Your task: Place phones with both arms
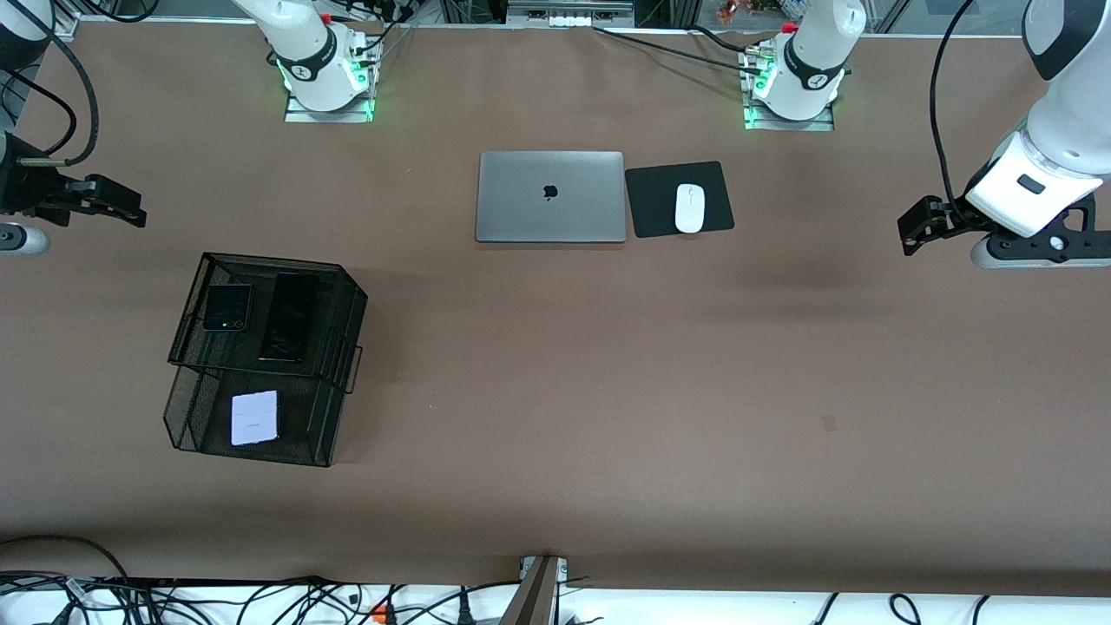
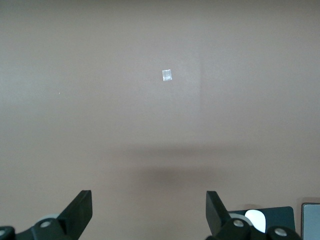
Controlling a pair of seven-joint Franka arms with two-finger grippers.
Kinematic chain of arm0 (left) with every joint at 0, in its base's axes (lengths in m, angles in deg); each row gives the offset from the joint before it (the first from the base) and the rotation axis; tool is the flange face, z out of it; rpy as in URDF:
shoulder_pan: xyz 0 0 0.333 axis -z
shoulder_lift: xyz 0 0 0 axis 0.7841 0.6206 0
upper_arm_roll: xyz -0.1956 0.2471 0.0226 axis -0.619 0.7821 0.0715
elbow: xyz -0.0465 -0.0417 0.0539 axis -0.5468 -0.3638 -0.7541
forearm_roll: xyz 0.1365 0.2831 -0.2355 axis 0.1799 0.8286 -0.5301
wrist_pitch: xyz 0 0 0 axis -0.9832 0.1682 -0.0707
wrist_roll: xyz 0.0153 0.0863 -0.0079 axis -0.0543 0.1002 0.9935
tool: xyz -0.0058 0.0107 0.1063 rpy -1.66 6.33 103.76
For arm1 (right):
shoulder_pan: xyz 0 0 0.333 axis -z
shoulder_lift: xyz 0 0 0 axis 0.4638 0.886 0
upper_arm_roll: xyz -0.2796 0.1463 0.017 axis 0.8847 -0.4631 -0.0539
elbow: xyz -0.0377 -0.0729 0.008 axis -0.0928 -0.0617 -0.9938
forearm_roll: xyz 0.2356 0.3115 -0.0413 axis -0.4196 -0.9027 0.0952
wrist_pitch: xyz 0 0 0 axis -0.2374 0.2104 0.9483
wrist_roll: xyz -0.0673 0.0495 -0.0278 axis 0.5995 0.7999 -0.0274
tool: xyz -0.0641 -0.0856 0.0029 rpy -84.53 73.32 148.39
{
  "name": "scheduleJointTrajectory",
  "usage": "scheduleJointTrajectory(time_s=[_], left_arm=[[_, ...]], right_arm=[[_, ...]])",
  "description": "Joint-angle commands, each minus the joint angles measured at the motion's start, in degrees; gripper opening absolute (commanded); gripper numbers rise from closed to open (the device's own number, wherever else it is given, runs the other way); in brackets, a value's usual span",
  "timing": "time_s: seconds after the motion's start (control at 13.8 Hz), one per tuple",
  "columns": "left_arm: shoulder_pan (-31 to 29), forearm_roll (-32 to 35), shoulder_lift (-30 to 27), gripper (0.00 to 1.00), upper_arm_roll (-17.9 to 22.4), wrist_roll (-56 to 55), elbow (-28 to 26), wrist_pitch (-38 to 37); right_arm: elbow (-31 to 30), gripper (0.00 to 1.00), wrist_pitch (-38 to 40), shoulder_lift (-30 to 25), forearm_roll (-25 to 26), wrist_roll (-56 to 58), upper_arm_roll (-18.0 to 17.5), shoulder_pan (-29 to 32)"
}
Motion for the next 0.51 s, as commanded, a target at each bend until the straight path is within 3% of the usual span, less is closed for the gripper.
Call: scheduleJointTrajectory(time_s=[0.0, 0.44], left_arm=[[0.6, -1.1, 0.4, 1.0, 0.5, 0.1, 1.3, -0.9], [0.6, -1.2, 0.8, 1.0, 0.5, 0.2, 1.4, -0.7]], right_arm=[[-1.2, 1.0, 0.5, -1.2, 0.5, -0.3, -1.0, 1.2], [-1.1, 1.0, 0.5, -1.1, 0.0, -1.2, -0.9, 1.1]])
